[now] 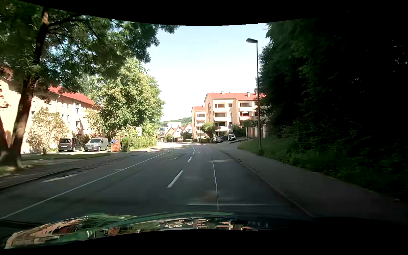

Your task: Follow the waypoints while adhering to traffic rules and regulations

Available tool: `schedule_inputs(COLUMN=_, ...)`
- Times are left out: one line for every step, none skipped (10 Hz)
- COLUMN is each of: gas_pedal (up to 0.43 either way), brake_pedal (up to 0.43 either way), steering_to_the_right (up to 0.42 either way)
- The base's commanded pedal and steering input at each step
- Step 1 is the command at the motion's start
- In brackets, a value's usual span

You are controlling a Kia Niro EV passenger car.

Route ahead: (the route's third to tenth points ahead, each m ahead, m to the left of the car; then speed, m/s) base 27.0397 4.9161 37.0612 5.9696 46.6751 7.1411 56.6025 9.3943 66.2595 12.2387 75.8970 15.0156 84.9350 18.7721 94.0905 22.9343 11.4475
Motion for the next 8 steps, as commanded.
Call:
schedule_inputs(gas_pedal=0.118, brake_pedal=0.000, steering_to_the_right=-0.019)
schedule_inputs(gas_pedal=0.118, brake_pedal=0.000, steering_to_the_right=-0.019)
schedule_inputs(gas_pedal=0.118, brake_pedal=0.000, steering_to_the_right=-0.019)
schedule_inputs(gas_pedal=0.118, brake_pedal=0.000, steering_to_the_right=-0.019)
schedule_inputs(gas_pedal=0.118, brake_pedal=0.000, steering_to_the_right=-0.019)
schedule_inputs(gas_pedal=0.110, brake_pedal=0.000, steering_to_the_right=-0.020)
schedule_inputs(gas_pedal=0.098, brake_pedal=0.000, steering_to_the_right=-0.021)
schedule_inputs(gas_pedal=0.079, brake_pedal=0.000, steering_to_the_right=-0.021)
